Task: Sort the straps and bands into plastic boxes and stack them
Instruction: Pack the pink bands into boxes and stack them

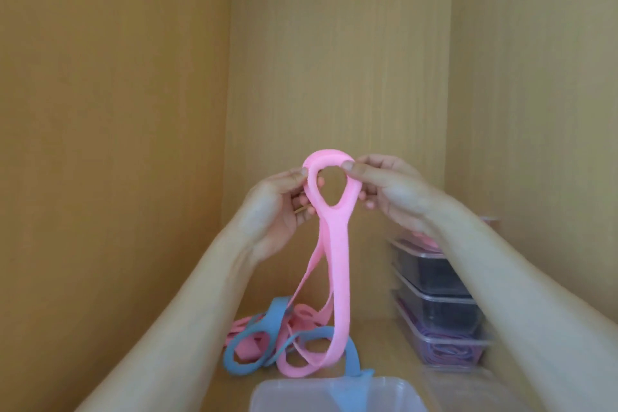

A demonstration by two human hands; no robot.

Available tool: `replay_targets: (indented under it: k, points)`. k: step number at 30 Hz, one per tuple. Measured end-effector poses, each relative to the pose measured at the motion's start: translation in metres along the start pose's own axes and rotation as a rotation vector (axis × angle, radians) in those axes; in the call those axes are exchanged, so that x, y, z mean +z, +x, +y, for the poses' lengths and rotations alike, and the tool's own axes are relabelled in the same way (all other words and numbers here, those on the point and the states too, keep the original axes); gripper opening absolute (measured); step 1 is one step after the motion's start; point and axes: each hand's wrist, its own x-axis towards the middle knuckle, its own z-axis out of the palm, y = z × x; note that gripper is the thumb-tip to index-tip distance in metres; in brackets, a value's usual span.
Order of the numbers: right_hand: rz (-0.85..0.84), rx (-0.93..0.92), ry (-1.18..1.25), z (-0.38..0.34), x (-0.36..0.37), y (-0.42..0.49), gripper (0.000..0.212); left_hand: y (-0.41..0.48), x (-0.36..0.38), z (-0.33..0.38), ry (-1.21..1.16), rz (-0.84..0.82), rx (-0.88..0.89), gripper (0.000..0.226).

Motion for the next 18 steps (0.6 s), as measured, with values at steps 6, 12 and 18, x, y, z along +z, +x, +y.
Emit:
replay_targets:
  k: [6,12,18]
  points:
    - [0.089,-0.074,-0.189,-0.030,0.012,0.032,0.013,0.003,-0.001,0.005,-0.099,0.200,0.054,0.015]
    - [0.151,-0.150,-0.290,-0.053,0.018,0.054,0.014,0.002,-0.003,-0.004,0.346,0.250,0.093,0.020]
    - [0.262,-0.223,-0.352,-0.076,0.016,0.067,0.016,0.003,-0.014,-0.016,0.846,0.191,0.226,0.025]
